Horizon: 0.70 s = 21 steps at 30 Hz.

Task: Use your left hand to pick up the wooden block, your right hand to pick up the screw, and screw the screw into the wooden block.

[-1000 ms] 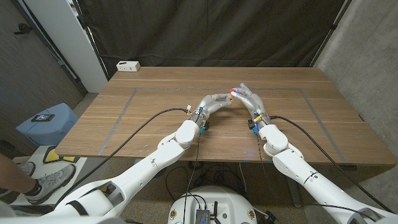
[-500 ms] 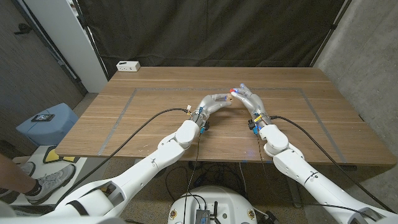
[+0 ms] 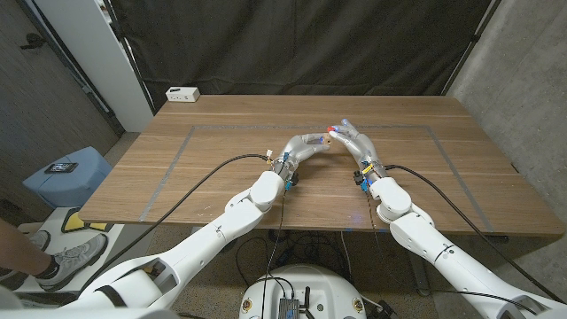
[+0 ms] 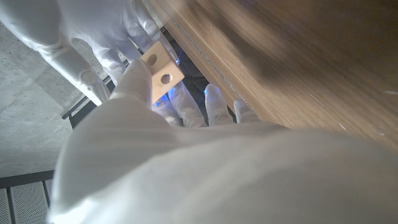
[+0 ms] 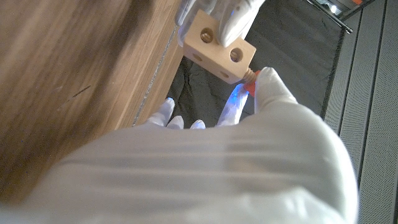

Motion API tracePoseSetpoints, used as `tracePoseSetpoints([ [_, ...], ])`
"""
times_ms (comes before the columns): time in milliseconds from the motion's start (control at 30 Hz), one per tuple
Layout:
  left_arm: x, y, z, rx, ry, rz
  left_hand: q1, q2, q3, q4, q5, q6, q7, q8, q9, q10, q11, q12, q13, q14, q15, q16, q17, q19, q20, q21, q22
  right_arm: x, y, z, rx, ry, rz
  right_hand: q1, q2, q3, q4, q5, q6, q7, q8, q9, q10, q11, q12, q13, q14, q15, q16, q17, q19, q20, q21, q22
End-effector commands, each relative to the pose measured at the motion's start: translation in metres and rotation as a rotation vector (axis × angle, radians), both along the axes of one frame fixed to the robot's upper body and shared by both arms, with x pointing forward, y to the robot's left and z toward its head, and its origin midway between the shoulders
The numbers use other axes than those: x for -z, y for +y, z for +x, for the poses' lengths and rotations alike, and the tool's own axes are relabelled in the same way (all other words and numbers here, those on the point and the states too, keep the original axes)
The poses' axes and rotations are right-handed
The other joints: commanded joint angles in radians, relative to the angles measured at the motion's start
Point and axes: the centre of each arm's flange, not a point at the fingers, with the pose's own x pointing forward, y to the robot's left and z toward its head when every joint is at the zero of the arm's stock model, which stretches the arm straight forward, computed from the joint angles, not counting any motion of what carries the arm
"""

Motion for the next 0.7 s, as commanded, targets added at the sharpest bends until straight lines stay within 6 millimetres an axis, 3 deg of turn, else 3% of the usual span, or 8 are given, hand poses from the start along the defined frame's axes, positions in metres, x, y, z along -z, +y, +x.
tracePoseSetpoints([
  [33,0.0006,-0.0005,-0.0013,-0.002,0.001,-0.002,-0.001,0.011,0.001,0.004,0.002,0.004,0.002,0.006,0.006,0.006,0.001,-0.005,0.002,0.002,-0.096,0.002,0.002,0.002,0.007,0.007,0.002,-0.0014,-0.0001,-0.0015,-0.003,-0.006,-0.007,-0.003,0.001,-0.005,0.002,-0.001,-0.006,0.002,-0.001,0.001,-0.006,-0.002,-0.003,0.002,-0.010,0.004,-0.005,0.005,-0.008,0.001,0.000,0.002],
  [700,0.0019,-0.0015,-0.0046,-0.004,-0.002,-0.004,0.001,0.014,0.000,0.003,0.002,-0.001,0.005,0.004,0.006,0.003,0.001,-0.007,0.002,0.006,-0.094,0.004,0.002,0.004,0.003,0.008,0.002,-0.0001,-0.0009,-0.0046,-0.007,-0.012,-0.010,-0.011,-0.002,-0.011,0.004,0.000,-0.036,-0.004,-0.016,-0.006,-0.018,0.004,-0.004,0.002,-0.018,0.007,-0.006,0.005,-0.011,0.003,0.000,0.002],
])
